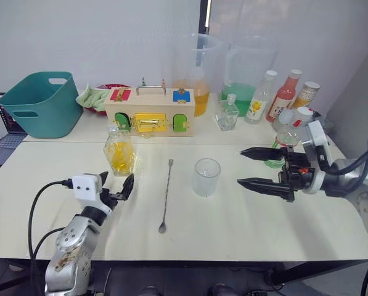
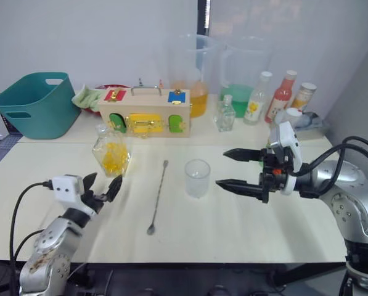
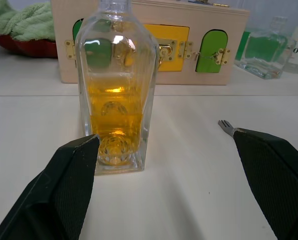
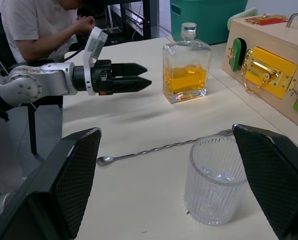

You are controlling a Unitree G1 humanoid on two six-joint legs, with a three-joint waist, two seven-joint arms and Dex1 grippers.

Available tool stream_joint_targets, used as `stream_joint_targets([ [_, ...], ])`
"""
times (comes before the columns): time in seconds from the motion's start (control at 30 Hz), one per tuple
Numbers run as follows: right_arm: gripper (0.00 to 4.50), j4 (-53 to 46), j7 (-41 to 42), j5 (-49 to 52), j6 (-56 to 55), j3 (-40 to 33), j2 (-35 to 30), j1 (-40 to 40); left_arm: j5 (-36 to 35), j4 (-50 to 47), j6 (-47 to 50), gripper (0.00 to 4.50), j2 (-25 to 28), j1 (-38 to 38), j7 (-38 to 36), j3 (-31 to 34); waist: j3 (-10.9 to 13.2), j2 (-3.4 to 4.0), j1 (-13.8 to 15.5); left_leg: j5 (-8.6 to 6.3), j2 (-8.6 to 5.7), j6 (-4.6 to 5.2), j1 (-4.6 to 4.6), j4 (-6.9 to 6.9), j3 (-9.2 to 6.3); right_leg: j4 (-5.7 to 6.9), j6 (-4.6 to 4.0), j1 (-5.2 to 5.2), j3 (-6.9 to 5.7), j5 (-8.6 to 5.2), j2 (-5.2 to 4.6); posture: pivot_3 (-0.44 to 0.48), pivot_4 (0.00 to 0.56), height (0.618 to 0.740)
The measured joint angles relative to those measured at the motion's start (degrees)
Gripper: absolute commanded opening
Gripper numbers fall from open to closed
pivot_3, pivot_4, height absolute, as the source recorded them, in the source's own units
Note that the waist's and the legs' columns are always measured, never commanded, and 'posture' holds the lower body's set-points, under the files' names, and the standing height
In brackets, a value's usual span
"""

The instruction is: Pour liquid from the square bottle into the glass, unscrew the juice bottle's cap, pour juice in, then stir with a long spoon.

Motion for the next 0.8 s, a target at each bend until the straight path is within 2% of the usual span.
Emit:
stream_joint_targets([
  [0.33,4.45,-1.7,-2.5,0.1,-0.5,-2.7,-0.6,3.8,1.6,9.2,-2.1,4.50,2.1,-10.2,0.7,0.8,0.0,0.00,0.0,0.00,0.00,0.00,-0.01,0.01,-0.01,-0.02,0.01,0.00,0.00,0.01,0.00,0.000,0.150,0.740],
  [0.63,4.45,-2.8,-3.8,-0.2,-0.9,-2.8,-0.6,4.3,3.3,14.3,-2.4,4.50,1.9,-14.6,2.6,0.1,0.0,0.00,0.0,0.00,-0.01,0.00,-0.02,0.00,-0.02,-0.03,0.02,-0.01,-0.01,0.01,0.00,0.000,0.150,0.740],
  [0.8,4.45,-2.9,-4.9,-0.3,-1.2,-3.1,-0.6,4.7,4.9,21.6,-3.4,4.50,1.8,-19.7,3.4,-0.8,0.0,-0.01,0.1,0.03,-0.03,-0.04,-0.05,0.01,-0.03,-0.03,0.03,-0.01,-0.02,0.02,0.00,0.000,0.150,0.740],
])
